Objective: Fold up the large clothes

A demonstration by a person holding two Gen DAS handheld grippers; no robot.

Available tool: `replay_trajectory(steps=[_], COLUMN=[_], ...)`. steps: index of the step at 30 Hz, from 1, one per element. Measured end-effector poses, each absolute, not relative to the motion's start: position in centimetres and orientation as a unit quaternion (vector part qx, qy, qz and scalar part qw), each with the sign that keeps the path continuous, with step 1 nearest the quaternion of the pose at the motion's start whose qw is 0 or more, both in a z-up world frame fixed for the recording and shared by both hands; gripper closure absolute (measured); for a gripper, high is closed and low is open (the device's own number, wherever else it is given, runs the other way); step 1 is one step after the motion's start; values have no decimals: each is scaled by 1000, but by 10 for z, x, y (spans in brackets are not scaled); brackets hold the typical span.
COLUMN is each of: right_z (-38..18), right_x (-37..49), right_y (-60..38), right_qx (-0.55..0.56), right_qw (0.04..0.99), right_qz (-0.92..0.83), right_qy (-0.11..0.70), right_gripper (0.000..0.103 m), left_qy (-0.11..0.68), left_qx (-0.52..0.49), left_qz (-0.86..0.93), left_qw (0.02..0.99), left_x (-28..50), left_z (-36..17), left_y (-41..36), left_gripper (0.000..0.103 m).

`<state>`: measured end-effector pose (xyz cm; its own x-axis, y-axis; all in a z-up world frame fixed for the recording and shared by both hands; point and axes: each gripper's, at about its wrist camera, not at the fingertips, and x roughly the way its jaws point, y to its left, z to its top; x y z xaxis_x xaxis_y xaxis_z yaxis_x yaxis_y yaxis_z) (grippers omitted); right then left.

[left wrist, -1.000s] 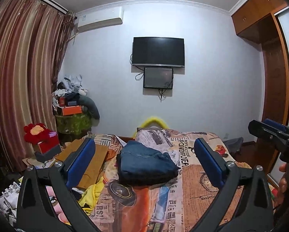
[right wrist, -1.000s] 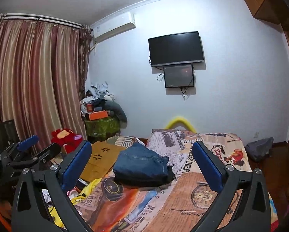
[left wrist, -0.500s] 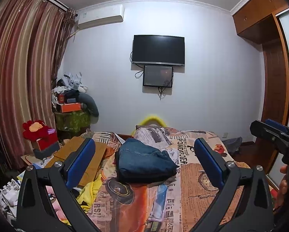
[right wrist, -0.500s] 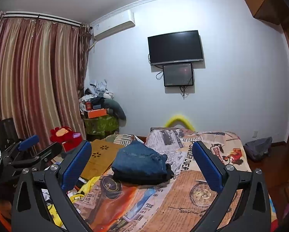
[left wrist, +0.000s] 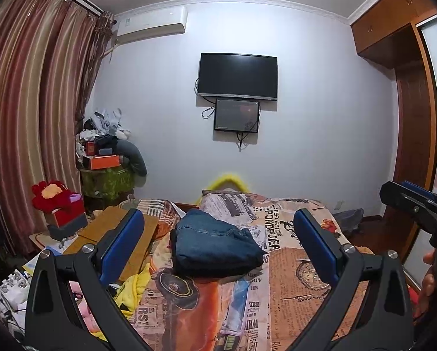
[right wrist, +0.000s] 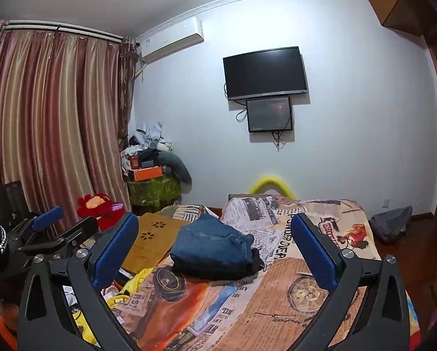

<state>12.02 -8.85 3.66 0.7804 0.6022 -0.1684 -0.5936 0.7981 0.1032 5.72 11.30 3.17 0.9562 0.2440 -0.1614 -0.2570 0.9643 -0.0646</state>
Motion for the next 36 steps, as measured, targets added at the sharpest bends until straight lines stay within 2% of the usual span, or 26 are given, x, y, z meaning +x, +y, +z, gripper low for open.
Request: replay_trajectory(steps=[36], right_z=[32], right_x=[123], right_y=[-85], right_qx=[15], right_qw=[945], right_qz=[310], right_qy=[107], right_gripper=[0], left_qy=[83], left_qx=[-39], left_qz=[101], left_qw=[991], left_x=[62], left_z=[33], left_y=[99], left_gripper=[1])
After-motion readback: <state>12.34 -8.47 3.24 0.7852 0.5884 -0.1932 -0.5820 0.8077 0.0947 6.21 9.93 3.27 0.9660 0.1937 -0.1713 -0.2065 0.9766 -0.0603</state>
